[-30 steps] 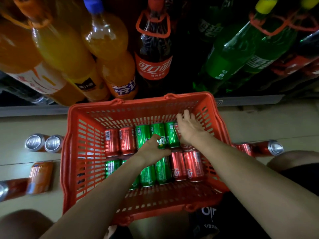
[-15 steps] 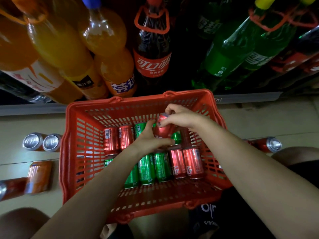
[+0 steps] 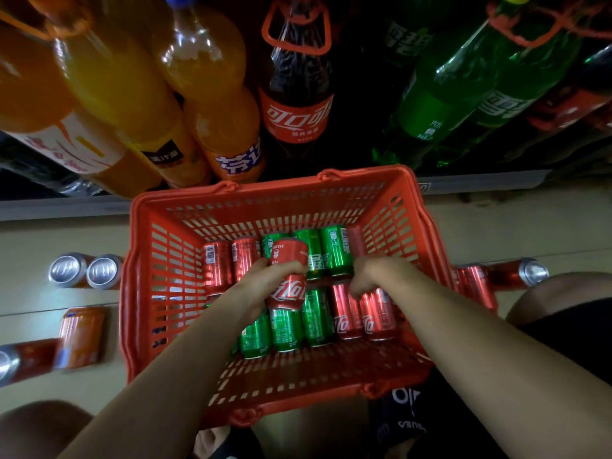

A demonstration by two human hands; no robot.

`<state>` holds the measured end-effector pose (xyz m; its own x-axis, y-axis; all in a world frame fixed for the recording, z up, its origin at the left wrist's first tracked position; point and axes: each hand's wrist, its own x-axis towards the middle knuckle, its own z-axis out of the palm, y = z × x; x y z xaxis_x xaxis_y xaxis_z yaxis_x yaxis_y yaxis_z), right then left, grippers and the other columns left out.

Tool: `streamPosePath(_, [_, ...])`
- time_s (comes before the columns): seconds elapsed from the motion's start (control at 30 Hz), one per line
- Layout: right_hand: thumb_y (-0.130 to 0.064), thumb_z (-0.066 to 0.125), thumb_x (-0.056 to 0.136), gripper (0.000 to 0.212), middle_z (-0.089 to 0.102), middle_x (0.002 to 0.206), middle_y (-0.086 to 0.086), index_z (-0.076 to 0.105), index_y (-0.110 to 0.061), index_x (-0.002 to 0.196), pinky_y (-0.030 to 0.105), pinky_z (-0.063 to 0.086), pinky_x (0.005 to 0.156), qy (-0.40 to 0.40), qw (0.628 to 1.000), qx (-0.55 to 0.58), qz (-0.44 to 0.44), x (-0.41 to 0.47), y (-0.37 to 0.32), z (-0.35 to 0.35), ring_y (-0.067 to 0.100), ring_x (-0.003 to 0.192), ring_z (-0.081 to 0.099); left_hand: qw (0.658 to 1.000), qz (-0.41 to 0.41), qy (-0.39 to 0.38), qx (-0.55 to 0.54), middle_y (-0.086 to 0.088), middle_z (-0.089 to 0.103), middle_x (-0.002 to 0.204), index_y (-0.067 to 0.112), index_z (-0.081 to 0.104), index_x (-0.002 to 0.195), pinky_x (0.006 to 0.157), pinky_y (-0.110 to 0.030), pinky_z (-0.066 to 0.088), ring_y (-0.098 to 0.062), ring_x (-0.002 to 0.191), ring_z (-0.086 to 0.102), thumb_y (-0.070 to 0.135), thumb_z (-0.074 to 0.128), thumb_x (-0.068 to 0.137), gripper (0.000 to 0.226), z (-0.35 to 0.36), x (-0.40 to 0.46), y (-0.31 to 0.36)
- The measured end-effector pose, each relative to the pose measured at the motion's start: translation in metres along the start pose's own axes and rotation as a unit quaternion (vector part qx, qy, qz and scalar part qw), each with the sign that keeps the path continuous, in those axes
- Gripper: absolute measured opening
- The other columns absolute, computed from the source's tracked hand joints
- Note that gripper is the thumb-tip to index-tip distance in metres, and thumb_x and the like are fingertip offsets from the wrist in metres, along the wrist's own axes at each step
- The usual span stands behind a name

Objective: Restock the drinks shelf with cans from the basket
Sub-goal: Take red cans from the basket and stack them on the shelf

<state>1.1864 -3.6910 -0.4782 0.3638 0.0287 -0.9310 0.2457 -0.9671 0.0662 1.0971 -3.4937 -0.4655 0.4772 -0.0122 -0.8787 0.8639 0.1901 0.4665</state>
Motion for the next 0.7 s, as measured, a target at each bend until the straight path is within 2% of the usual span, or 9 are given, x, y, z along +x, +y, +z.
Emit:
streamPosePath(0.07, [-0.039,0.073,0.086,0.058,0.060,0.134,0.012,0.059,-0.012,0.136,0.038,0.054,0.099,-0.014,0.999,-0.047,0.015,0.005,-0.001,0.011,0.031,0.120,0.059,1.000,-0.004,-0.008,0.004,-0.016,0.071,0.113,0.009,0.044,0.143,0.062,-0.032,0.061,-0.025,0.085,0.074,0.019,0.085,0.081,0.075,0.002,0.000,-0.003])
streamPosePath(0.13, [-0.038,0.077,0.083,0.077,0.051,0.146,0.015,0.045,-0.014,0.148,0.042,0.049,0.107,0.007,0.999,-0.042,0.019,0.010,0.000,0.017,0.035,0.134,0.048,1.000,-0.005,-0.014,0.004,-0.017,0.070,0.117,0.010,0.043,0.146,0.073,-0.036,0.063,-0.028,0.093,0.075,0.019,0.086,0.079,0.081,0.003,0.002,-0.006])
streamPosePath(0.2, [-0.038,0.080,0.080,0.089,0.043,0.154,0.016,0.036,-0.016,0.154,0.045,0.043,0.113,0.016,0.999,-0.041,0.010,0.014,0.001,0.017,0.039,0.144,0.036,1.000,0.002,-0.020,0.007,-0.017,0.070,0.118,0.012,0.044,0.145,0.078,-0.039,0.062,-0.030,0.098,0.074,0.018,0.087,0.078,0.080,0.004,0.003,-0.008])
streamPosePath(0.23, [-0.038,0.081,0.079,0.089,0.042,0.155,0.016,0.037,-0.016,0.154,0.046,0.041,0.114,0.008,0.999,-0.045,0.007,0.015,0.001,0.016,0.040,0.145,0.033,1.000,0.006,-0.022,0.009,-0.016,0.070,0.118,0.013,0.046,0.144,0.079,-0.039,0.062,-0.030,0.099,0.073,0.019,0.087,0.078,0.078,0.005,0.003,-0.009])
streamPosePath(0.3, [-0.037,0.082,0.078,0.082,0.050,0.150,0.014,0.047,-0.014,0.148,0.043,0.045,0.111,-0.009,0.999,-0.043,-0.005,0.019,-0.001,0.015,0.037,0.139,0.045,1.000,0.012,-0.023,0.006,-0.015,0.069,0.118,0.015,0.046,0.143,0.077,-0.038,0.061,-0.029,0.100,0.073,0.017,0.086,0.078,0.076,0.005,0.003,-0.008])
streamPosePath(0.4, [-0.030,0.087,0.072,0.070,0.065,0.134,0.012,0.062,-0.010,0.133,0.040,0.057,0.096,-0.015,0.999,-0.027,-0.023,0.020,-0.004,0.020,0.031,0.112,0.066,0.999,0.026,-0.023,0.000,-0.014,0.070,0.118,0.017,0.047,0.144,0.073,-0.035,0.058,-0.028,0.100,0.072,0.016,0.085,0.079,0.075,0.005,0.002,-0.007])
streamPosePath(0.6, [-0.024,0.090,0.066,0.059,0.070,0.110,0.009,0.067,-0.010,0.118,0.032,0.059,0.075,0.005,0.997,0.056,-0.049,0.011,0.001,0.018,0.027,0.096,0.070,0.999,0.032,-0.018,-0.010,-0.014,0.071,0.118,0.017,0.049,0.143,0.073,-0.034,0.058,-0.029,0.100,0.073,0.018,0.086,0.078,0.075,0.004,0.003,-0.007])
streamPosePath(0.7, [-0.022,0.089,0.066,0.046,0.072,0.106,0.009,0.065,-0.016,0.105,0.029,0.053,0.067,0.015,0.985,0.165,-0.058,0.007,0.005,0.010,0.025,0.090,0.070,0.999,0.025,-0.023,-0.022,-0.014,0.073,0.114,0.014,0.051,0.140,0.066,-0.033,0.060,-0.027,0.092,0.075,0.024,0.091,0.073,0.079,0.006,0.002,-0.006])
